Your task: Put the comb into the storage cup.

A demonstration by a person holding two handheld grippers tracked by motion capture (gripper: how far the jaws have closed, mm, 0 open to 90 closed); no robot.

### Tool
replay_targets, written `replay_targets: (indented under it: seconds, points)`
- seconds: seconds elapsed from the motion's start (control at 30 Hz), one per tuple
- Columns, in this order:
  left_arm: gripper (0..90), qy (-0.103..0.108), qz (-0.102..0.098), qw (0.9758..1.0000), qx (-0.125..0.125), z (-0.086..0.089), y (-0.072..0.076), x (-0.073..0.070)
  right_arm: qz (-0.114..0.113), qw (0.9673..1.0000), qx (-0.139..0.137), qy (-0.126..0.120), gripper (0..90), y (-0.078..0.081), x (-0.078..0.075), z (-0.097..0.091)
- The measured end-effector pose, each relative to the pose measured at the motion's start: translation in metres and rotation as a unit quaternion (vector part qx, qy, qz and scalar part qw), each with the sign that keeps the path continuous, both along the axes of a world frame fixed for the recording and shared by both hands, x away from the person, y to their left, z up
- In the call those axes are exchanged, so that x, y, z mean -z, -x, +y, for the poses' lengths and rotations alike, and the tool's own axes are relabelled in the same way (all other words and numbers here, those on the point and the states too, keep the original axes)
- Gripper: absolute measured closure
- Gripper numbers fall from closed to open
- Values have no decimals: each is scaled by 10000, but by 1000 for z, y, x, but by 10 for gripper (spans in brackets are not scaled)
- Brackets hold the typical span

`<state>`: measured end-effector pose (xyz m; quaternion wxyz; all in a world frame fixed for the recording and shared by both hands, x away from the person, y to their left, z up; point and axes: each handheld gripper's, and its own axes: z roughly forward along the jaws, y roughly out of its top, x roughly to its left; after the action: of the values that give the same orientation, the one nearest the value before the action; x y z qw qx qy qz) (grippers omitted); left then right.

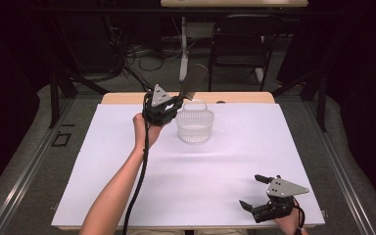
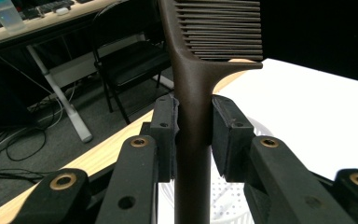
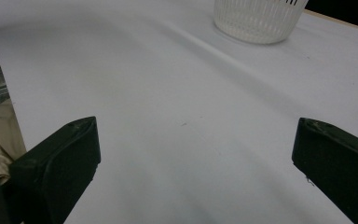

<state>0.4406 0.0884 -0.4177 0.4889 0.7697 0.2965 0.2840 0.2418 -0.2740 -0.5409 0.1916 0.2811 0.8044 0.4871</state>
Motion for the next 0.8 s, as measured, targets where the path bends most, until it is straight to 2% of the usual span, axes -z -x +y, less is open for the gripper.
replay_targets:
  seconds: [0.27,0.8]
  points:
    - [721,44,-71,10000,-16,-4,-2,0,2,10000,1,6,8,0,0,0]
    - [720,285,-138,9995,-41,-10,-10,4,-6,10000,-2,-13,7,0,0,0]
